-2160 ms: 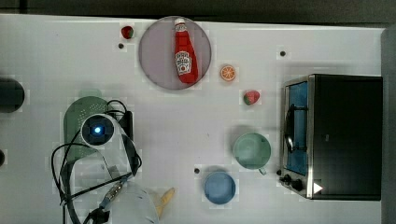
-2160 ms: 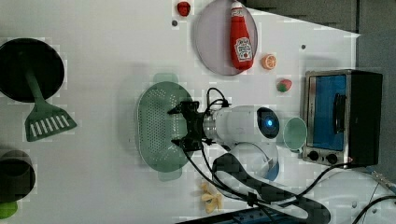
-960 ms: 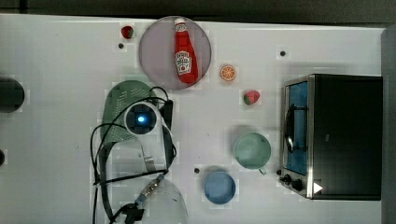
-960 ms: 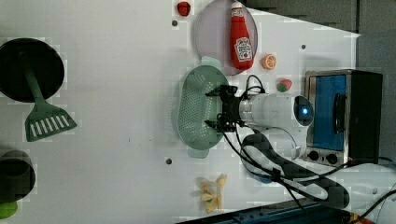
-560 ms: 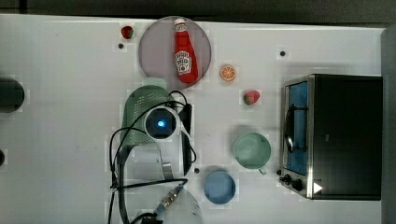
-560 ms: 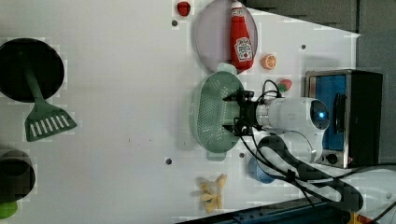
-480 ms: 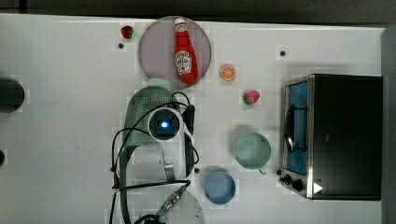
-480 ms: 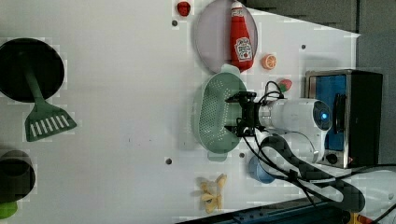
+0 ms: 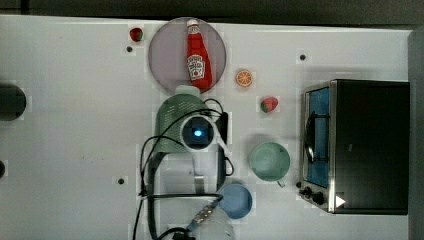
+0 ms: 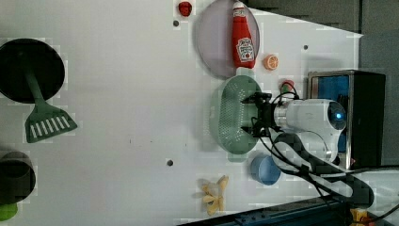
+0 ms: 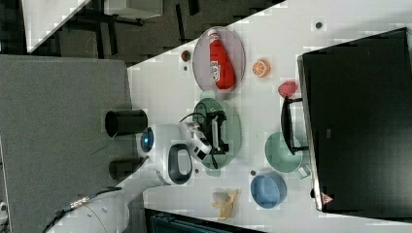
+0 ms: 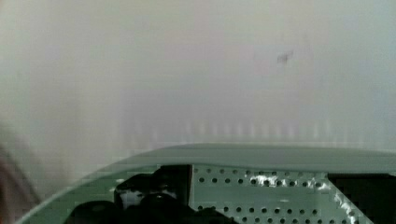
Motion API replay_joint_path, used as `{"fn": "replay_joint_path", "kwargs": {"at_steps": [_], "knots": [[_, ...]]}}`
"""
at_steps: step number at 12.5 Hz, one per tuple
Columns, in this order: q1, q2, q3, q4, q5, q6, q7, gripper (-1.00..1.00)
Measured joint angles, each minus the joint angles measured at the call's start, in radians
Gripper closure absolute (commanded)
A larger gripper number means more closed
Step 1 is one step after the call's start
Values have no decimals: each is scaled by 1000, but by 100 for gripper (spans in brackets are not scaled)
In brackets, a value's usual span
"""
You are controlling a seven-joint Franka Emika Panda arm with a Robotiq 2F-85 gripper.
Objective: Drag strainer left to right.
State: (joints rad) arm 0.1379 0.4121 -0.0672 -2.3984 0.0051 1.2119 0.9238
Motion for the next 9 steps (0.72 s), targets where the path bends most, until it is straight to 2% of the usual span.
{"fn": "replay_joint_path", "kwargs": {"at_steps": [5,9], "knots": [[-16,16,-166,-20,9,20,-142,-100],[-30,20,-199,-35,10,4,-217,-100]]}}
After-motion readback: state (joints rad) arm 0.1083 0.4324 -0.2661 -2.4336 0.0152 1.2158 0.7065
